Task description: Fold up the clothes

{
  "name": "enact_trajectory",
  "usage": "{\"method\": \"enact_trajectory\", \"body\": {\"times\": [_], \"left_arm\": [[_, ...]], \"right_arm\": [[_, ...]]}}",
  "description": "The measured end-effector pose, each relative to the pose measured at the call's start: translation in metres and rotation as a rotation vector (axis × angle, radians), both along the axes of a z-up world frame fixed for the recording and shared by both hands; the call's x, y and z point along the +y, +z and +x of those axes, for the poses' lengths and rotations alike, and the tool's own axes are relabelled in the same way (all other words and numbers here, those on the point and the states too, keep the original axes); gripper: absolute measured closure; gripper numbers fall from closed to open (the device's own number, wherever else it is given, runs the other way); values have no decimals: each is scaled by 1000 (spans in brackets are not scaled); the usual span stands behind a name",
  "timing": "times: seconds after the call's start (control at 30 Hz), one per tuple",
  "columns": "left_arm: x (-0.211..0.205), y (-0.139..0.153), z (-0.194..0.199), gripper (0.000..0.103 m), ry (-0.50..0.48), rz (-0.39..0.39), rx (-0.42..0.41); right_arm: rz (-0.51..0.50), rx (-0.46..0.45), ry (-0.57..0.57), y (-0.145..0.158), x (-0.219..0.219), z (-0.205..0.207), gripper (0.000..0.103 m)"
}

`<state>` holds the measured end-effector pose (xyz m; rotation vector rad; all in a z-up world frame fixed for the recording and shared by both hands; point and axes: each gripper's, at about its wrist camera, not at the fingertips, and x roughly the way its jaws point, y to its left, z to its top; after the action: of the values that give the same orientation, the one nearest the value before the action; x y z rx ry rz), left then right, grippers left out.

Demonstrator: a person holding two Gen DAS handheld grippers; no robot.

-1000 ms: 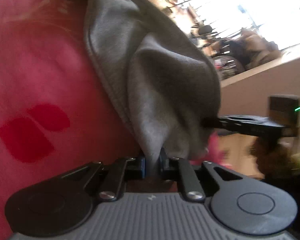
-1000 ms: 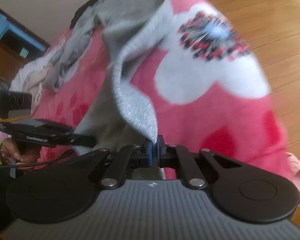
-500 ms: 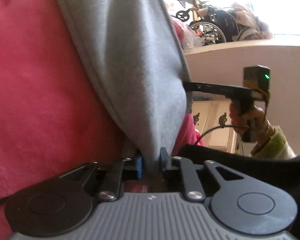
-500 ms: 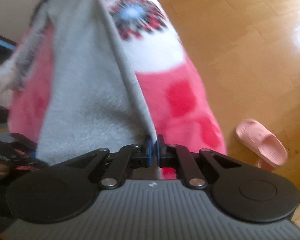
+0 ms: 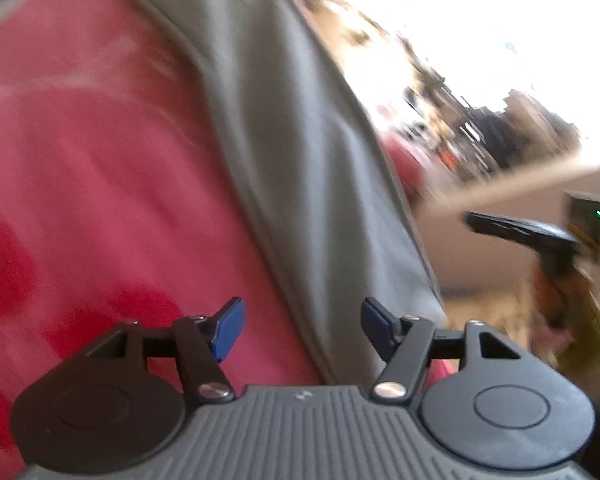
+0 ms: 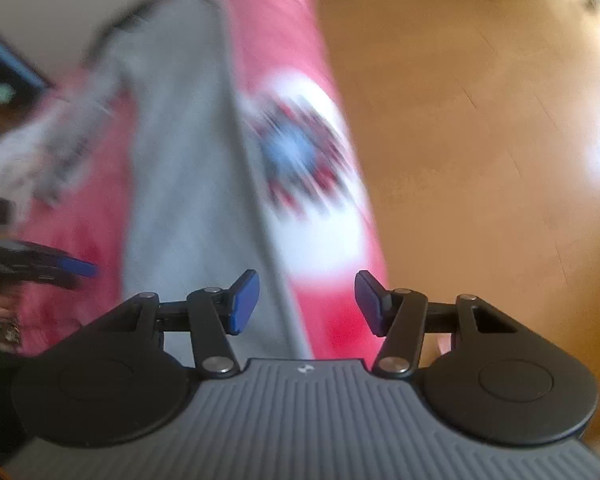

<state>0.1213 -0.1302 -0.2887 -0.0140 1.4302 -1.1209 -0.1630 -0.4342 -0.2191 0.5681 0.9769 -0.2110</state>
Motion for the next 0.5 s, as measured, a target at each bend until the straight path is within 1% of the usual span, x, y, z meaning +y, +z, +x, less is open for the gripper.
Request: {"method": "enact_trajectory", "body": {"times": [0.1,0.17,0.2,0.27,0.33,0.4,0.43,0.47,0.5], "left_arm": [[-6,0,15,47,90,33,-105],[-8,0,21,52,140,42,-161],[-10,1,24,53,165,46,-189],[-10,0,28,55,206,43,-215],[-14,1,29,55,226,38,-230],[-20,3,29,55,224,27,-247],[-21,6,29,55,218,20,-256],[-23,8,29,55,213,13,-264],[-25,8,30,57,206,9,-268]], "right_arm": [[-72,-93,74,4,6,64,50],[-103,-123,93,-4,6,100,50],[-114,-131,96,-10,6,119,50],[-131,-117,82,-25,3,151,52],[-146,-88,82,-39,2,170,52],[-124,-54,72,-54,1,179,62],[-106,-49,70,-58,2,179,75],[-106,-43,67,-62,4,179,85],[-122,-40,63,-63,7,178,89]]}}
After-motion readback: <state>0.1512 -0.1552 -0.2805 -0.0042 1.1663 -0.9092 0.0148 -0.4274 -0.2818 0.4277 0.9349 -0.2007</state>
